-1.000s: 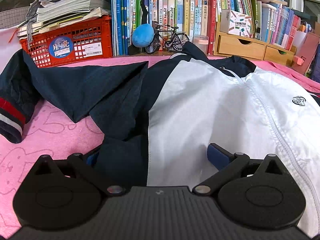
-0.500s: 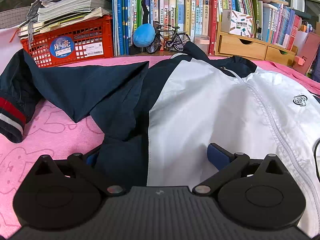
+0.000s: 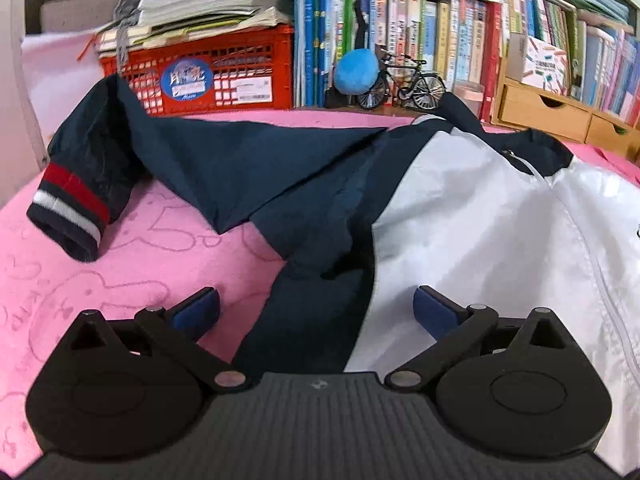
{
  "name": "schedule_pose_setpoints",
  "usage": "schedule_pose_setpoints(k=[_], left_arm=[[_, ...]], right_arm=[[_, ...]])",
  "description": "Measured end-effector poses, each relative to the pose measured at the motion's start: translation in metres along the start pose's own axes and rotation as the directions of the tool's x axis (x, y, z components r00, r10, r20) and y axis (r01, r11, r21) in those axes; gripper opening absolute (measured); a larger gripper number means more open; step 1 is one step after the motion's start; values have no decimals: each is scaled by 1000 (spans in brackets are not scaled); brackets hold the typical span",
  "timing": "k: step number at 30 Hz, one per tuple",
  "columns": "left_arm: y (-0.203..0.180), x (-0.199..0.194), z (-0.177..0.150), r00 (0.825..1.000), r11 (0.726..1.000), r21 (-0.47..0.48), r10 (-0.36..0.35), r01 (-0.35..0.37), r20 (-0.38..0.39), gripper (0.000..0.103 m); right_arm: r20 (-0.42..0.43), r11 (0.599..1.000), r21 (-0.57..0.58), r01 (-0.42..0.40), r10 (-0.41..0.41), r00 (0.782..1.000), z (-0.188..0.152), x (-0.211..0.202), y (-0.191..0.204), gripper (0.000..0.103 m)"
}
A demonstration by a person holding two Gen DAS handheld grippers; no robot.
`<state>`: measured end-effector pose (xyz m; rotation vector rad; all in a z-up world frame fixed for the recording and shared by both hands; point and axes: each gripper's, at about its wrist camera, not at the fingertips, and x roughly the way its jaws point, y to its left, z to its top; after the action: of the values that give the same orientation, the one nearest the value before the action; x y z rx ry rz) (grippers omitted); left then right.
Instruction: Fold clothes
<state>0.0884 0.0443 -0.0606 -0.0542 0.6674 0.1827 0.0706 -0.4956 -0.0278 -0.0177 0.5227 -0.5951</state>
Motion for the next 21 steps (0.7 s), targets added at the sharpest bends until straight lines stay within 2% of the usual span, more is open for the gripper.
schedule_pose_setpoints(k=[1, 3, 5, 7, 9, 11, 12, 13, 14, 15, 16, 18, 19, 20, 21], left_arm=[[1, 0, 0, 1000, 1000, -4, -2, 2, -1, 103], [2, -1, -1, 1000, 1000, -12, -6, 6, -1, 103], [0, -1, -2, 1000, 1000, -9, -1, 1, -1, 103], [0, -1, -2, 1000, 1000, -9, 1, -1, -2, 103], [-1, -1, -1, 1000, 1000, -10, 2, -2, -2, 103], [0, -1, -1, 1000, 1000, -9, 1, -1, -2, 103], [1, -1, -1, 1000, 1000, -9, 1, -1, -2, 103], [0, -1, -1, 1000, 1000, -10, 1, -1, -2, 103], [0, -1, -1, 1000, 1000, -10, 2, -2, -2, 103], [0, 0, -1, 1000, 1000, -11, 4, -4, -2, 103], [0, 0, -1, 1000, 1000, -11, 5, -5, -3, 103], [-1, 0, 0, 1000, 1000, -12, 7, -7, -3, 103], [-1, 0, 0, 1000, 1000, -12, 8, -8, -3, 103], [-1, -1, 0, 1000, 1000, -12, 8, -8, -3, 103], [-1, -1, 0, 1000, 1000, -12, 8, -8, -3, 103]], right_arm=[[-21, 1000, 3, 10, -10, 1000, 0, 8, -5, 103], [-6, 997, 53, 51, -51, 999, -1, 7, -10, 103], [71, 997, 64, 50, -54, 996, -6, -9, -9, 103], [154, 1000, -14, 4, -2, 988, -17, -27, -3, 103], [103, 994, -108, 9, 3, 995, -17, -14, 3, 103], [24, 992, -112, -49, 52, 998, -11, 14, 1, 102], [-29, 993, -72, -89, 87, 996, -4, 29, -1, 91], [-85, 993, -8, -121, 120, 989, 7, 41, -3, 32], [-126, 988, 65, -140, 147, 981, 18, 50, -3, 25], [-135, 977, 148, -156, 176, 975, 33, 50, -1, 25], [-117, 953, 213, -216, 244, 963, 48, 45, 2, 25], [-64, 897, 238, -371, 396, 916, 73, 24, 20, 25], [-37, 861, 220, -458, 477, 878, 82, 12, 32, 25], [-20, 807, 200, -555, 570, 822, 89, 2, 45, 28], [-22, 743, 179, -645, 659, 752, 93, -6, 57, 31]])
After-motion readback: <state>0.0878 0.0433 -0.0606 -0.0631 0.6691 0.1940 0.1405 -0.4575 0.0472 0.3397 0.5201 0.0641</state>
